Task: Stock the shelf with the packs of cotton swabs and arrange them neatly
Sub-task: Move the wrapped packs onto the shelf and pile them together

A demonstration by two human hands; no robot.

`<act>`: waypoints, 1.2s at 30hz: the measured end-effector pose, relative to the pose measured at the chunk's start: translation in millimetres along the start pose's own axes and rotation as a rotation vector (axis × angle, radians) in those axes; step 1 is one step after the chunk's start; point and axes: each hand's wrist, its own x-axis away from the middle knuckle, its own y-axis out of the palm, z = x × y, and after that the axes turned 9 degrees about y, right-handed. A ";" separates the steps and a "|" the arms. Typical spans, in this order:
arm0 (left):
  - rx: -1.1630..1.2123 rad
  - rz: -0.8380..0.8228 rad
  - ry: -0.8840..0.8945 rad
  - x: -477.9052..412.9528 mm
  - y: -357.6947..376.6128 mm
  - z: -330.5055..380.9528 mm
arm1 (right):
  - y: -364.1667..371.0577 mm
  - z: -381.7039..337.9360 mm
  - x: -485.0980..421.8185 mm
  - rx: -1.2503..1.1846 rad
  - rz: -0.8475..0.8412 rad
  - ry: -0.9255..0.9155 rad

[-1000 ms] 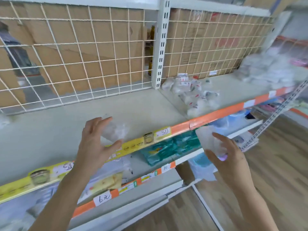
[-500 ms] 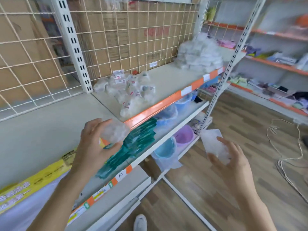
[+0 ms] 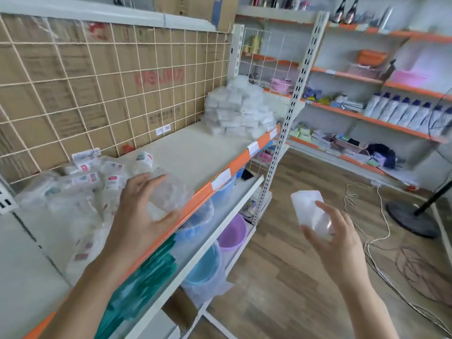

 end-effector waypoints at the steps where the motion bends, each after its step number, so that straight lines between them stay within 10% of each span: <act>1: 0.019 0.001 0.005 -11.9 7.6 -0.4 | 1.7 0.5 -10.8 -0.007 0.004 0.012; 36: -0.134 0.188 -0.268 -300.2 273.0 -24.3 | 102.4 69.9 -486.9 -0.133 -0.346 -0.292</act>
